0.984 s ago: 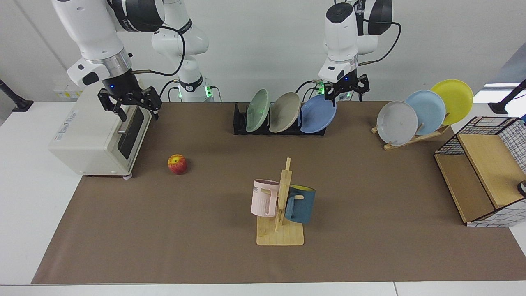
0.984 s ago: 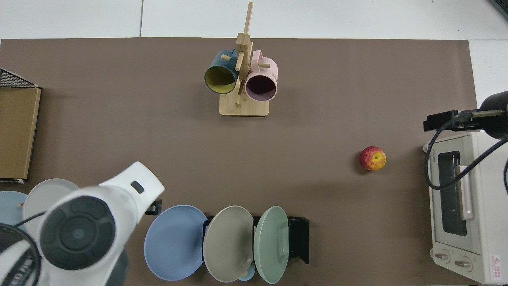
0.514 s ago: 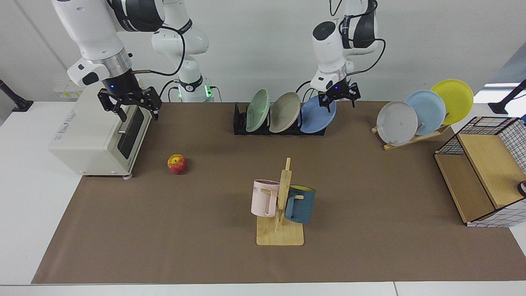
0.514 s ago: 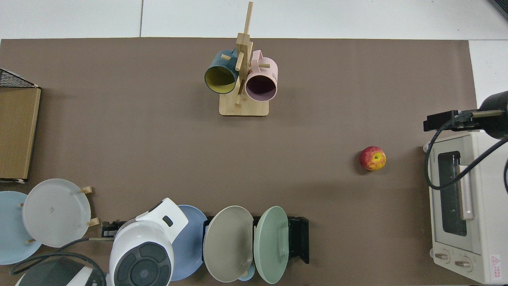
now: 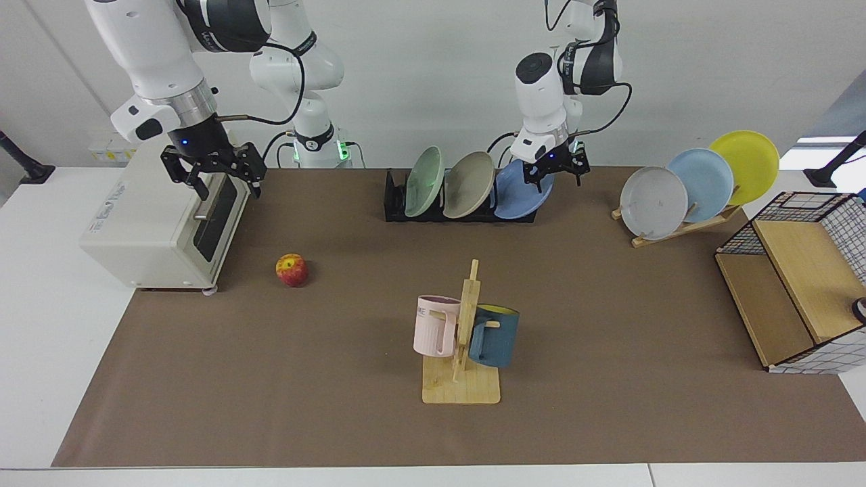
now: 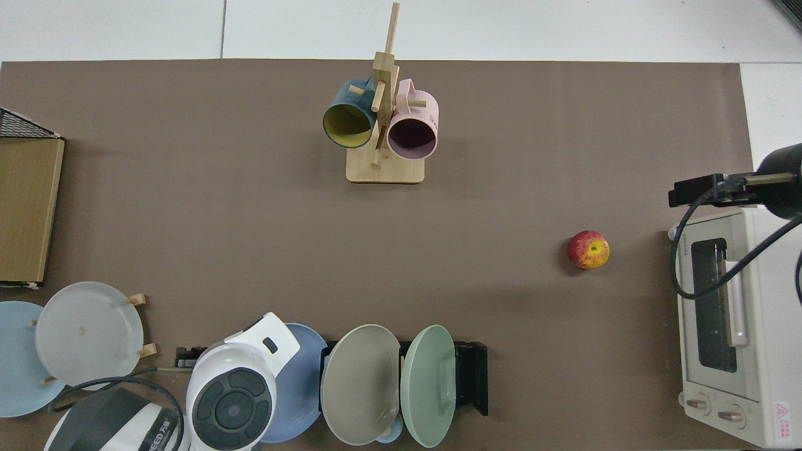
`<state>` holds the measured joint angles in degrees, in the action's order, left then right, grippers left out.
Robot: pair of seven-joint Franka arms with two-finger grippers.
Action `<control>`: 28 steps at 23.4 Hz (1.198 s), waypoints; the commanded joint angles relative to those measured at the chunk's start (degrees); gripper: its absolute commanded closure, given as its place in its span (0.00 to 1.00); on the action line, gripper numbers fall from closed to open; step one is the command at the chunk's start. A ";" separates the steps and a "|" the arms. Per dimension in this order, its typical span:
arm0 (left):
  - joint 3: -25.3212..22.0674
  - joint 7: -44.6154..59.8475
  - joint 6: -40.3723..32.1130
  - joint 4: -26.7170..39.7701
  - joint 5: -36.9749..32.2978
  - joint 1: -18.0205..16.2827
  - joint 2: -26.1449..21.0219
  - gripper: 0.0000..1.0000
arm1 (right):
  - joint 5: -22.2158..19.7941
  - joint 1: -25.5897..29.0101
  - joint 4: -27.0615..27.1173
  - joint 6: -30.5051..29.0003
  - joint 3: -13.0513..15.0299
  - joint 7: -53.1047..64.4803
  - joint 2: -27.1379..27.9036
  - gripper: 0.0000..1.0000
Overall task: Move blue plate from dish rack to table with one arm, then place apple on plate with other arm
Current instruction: 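Grasp the blue plate with the left gripper and lift it out, then set the blue plate on the table center while the right gripper reaches out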
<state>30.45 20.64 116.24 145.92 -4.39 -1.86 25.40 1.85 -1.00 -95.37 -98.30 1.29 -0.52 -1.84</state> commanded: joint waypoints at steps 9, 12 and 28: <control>-2.06 -5.09 -7.87 -6.43 4.75 -0.60 0.35 1.00 | -0.01 0.65 -1.48 -1.28 -0.59 -0.10 -1.24 0.00; -2.23 -3.86 -11.11 -9.76 -1.04 -0.69 0.52 1.00 | -0.01 0.65 -1.40 -1.28 -0.59 -0.10 -1.24 0.00; -9.44 5.71 -7.54 -25.34 4.10 -4.38 -9.39 1.00 | -0.09 0.04 -4.37 -5.49 -1.29 1.22 -0.63 0.00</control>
<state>21.88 21.58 102.92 122.19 -7.71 -5.78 21.21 1.85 -1.14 -95.72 -100.41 0.79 -0.09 -1.84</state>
